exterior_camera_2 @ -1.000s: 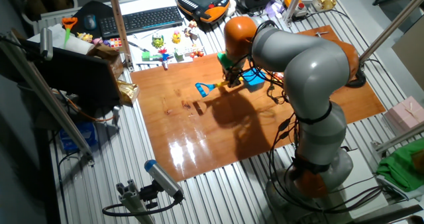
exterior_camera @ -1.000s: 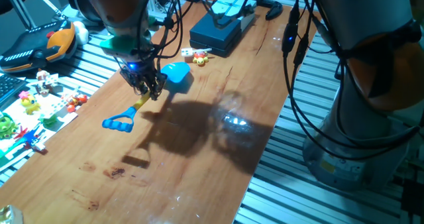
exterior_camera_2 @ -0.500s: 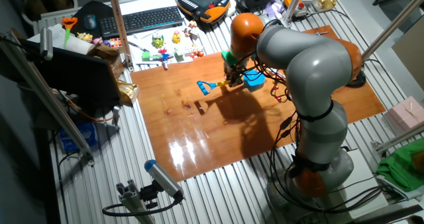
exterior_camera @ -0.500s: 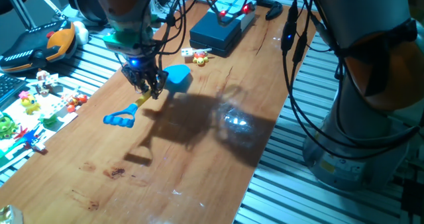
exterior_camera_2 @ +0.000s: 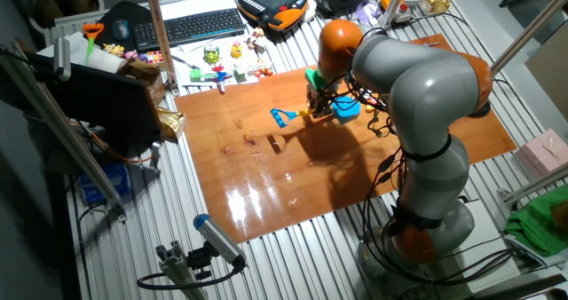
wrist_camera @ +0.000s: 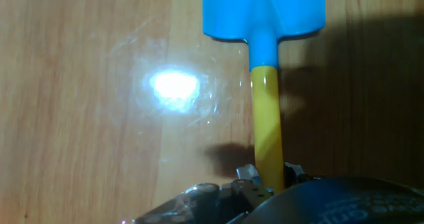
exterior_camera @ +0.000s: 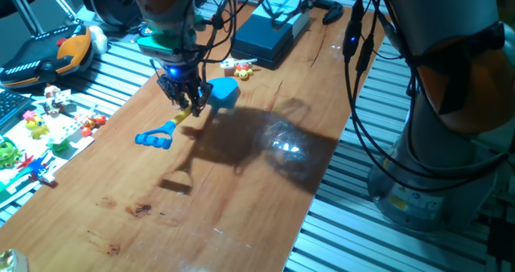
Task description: Use a shovel to scoop up an object
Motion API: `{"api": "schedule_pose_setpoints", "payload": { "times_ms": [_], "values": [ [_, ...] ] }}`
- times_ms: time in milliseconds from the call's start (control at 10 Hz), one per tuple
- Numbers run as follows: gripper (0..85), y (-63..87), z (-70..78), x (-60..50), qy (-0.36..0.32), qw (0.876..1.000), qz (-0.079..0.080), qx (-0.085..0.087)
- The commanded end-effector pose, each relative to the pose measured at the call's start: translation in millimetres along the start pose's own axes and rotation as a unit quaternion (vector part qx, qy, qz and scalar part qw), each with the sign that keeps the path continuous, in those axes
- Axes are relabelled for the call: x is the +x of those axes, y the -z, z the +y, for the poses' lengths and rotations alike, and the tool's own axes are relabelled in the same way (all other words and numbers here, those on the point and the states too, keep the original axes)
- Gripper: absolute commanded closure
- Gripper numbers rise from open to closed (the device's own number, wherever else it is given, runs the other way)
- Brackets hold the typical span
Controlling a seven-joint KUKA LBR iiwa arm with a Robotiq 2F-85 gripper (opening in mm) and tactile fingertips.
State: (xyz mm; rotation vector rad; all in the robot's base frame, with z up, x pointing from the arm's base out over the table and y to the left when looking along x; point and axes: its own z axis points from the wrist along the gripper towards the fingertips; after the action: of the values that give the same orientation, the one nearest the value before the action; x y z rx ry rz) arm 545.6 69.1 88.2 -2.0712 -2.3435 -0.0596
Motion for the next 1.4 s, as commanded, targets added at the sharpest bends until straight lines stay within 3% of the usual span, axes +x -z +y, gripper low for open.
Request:
{"api": "schedule_pose_setpoints", "payload": {
  "times_ms": [0,400,1300],
  "values": [
    [84.3,-2.2,-2.6,-2.3,0.003,1.0,0.003,-0.001],
    [84.3,0.8,-6.6,-9.5,0.004,1.0,0.01,0.002],
    [84.3,-7.9,-15.8,-34.1,0.02,1.0,0.025,0.0]
  ]
}}
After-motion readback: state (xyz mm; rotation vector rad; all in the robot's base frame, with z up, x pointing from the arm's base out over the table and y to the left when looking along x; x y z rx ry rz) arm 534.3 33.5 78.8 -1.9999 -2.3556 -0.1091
